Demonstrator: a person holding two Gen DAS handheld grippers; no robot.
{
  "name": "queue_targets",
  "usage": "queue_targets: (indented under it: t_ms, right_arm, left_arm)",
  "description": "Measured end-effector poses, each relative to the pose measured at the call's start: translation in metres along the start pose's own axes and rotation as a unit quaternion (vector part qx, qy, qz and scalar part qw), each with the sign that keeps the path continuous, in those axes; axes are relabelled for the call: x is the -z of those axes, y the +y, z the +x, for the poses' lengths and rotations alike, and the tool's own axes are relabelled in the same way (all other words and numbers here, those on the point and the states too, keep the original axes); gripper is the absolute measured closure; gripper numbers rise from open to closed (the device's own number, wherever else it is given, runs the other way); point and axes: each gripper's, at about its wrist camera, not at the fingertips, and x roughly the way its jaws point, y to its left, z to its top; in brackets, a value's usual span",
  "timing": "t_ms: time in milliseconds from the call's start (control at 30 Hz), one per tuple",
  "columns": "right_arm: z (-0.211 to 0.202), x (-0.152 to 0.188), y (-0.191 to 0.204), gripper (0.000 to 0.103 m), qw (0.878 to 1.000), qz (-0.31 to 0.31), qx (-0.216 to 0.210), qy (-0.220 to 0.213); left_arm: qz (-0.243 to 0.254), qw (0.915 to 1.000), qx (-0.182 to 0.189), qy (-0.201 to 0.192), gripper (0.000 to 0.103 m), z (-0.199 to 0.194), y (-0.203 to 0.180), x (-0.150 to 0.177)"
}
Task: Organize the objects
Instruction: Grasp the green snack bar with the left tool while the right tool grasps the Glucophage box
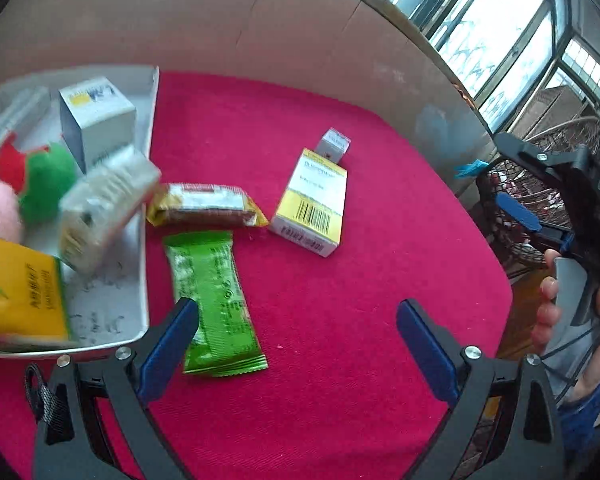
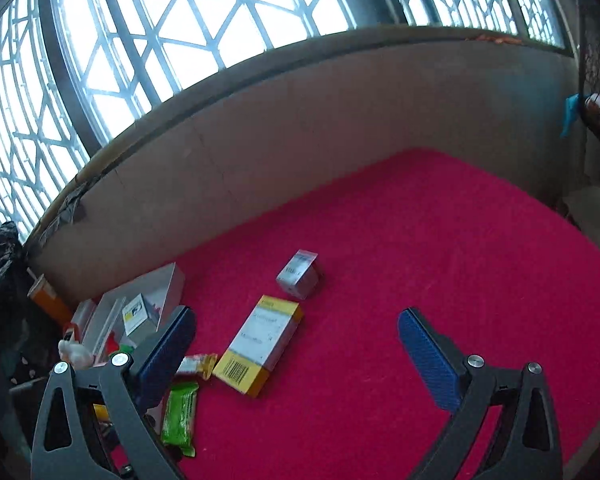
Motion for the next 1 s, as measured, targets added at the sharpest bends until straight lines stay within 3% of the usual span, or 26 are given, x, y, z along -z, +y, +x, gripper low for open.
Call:
queue_targets:
  t_ms: [67, 167, 333, 467, 633, 933, 1000]
  right_arm:
    - [0.0, 0.004, 0.004, 0.0, 1.0, -0.007, 0.007, 0.005]
    - [0.007, 0.005, 0.013, 0.0, 1.0, -0.015, 0.013, 0.02]
    - [0.013, 0.007, 0.034, 0.0, 0.999, -0.031, 0.014, 0.024]
    - [0.052, 0.023, 0.042, 0.0, 0.996, -0.046, 0.037, 0.064]
    - [0.115, 0.027, 0.048, 0.0, 0.99, -0.015, 0.057, 0.127]
    - [0.172, 0.048, 0.066, 0.001, 0.976, -0.047, 0.104, 0.187]
    - [0.172, 0.051, 0.068, 0.004, 0.973, -0.076, 0.109, 0.19]
  left_arm:
    - [-0.009, 0.9998, 0.007, 0.013, 0.004, 0.009, 0.006, 0.001]
    - [-0.018, 0.9998, 0.011, 0.0, 0.005, 0.008, 0.011, 0.002]
    - [-0.016, 0.9968, -0.077, -0.01, 0.007, 0.002, 0.03, 0.001]
    - [-0.04, 0.9963, -0.075, -0.011, 0.007, -0.005, 0.046, 0.002]
    - [0.006, 0.9941, -0.108, -0.006, 0.007, 0.006, 0.023, -0.004]
    - [0.044, 0.9811, -0.187, 0.02, 0.007, 0.043, 0.005, -0.009]
    - [0.063, 0.9764, -0.205, 0.022, 0.017, 0.047, 0.001, -0.008]
